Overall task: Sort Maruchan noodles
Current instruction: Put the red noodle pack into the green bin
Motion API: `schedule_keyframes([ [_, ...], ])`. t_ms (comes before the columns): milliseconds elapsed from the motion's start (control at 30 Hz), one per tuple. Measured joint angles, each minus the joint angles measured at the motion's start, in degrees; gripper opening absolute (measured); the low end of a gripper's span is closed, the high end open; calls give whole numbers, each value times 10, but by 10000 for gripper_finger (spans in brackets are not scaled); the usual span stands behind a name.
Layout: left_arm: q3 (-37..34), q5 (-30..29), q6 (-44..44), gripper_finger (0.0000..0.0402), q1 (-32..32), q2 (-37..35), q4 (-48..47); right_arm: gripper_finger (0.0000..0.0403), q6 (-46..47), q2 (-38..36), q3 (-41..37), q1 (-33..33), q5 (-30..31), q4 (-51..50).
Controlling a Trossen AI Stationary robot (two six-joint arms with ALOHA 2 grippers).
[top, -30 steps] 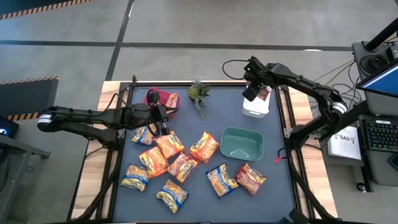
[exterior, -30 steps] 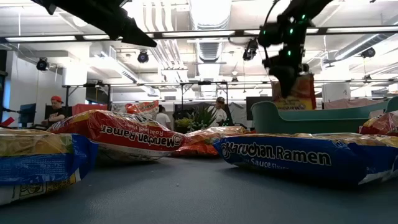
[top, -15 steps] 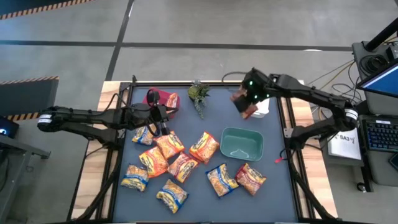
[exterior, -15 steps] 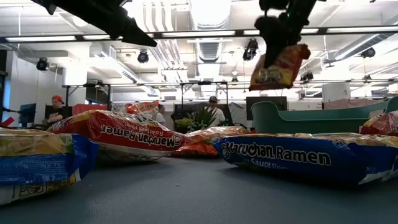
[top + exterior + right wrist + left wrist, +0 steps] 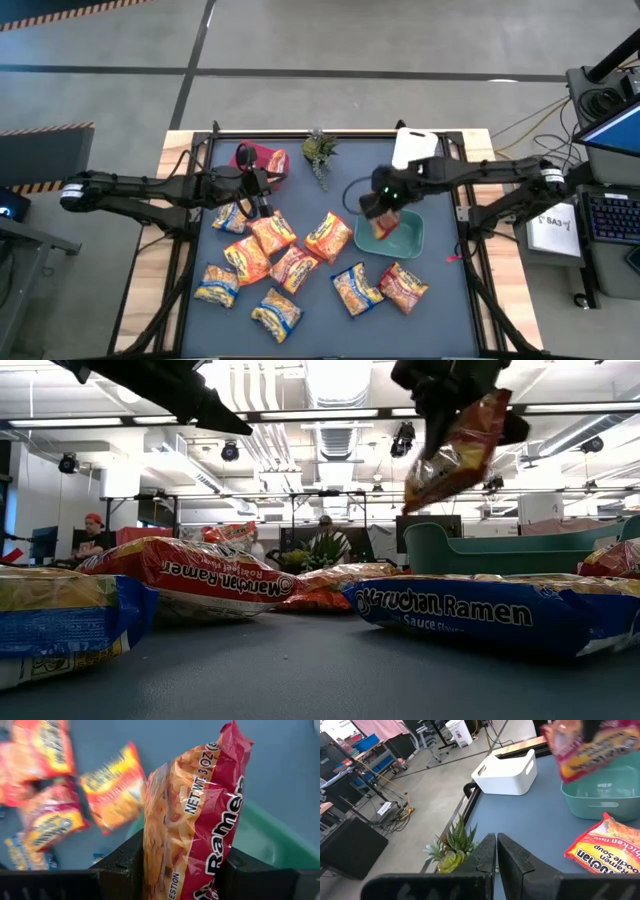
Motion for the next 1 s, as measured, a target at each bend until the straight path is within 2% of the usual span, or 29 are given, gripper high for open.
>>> schedule_keyframes([
  [133,0,0,-3,0,0,0,0,141,90,25,-1,35,-6,-66],
  [200,0,0,-7,0,0,0,-1,141,102,30,-1,38,-28,-98],
  [367,0,0,-13,0,0,0,-2,141,165,29,-1,44,-32,-182],
  [900,0,0,-13,0,0,0,-2,141,272,27,-24,117,71,-192],
  [1000,0,0,-13,0,0,0,-2,141,275,27,-29,119,75,-191],
])
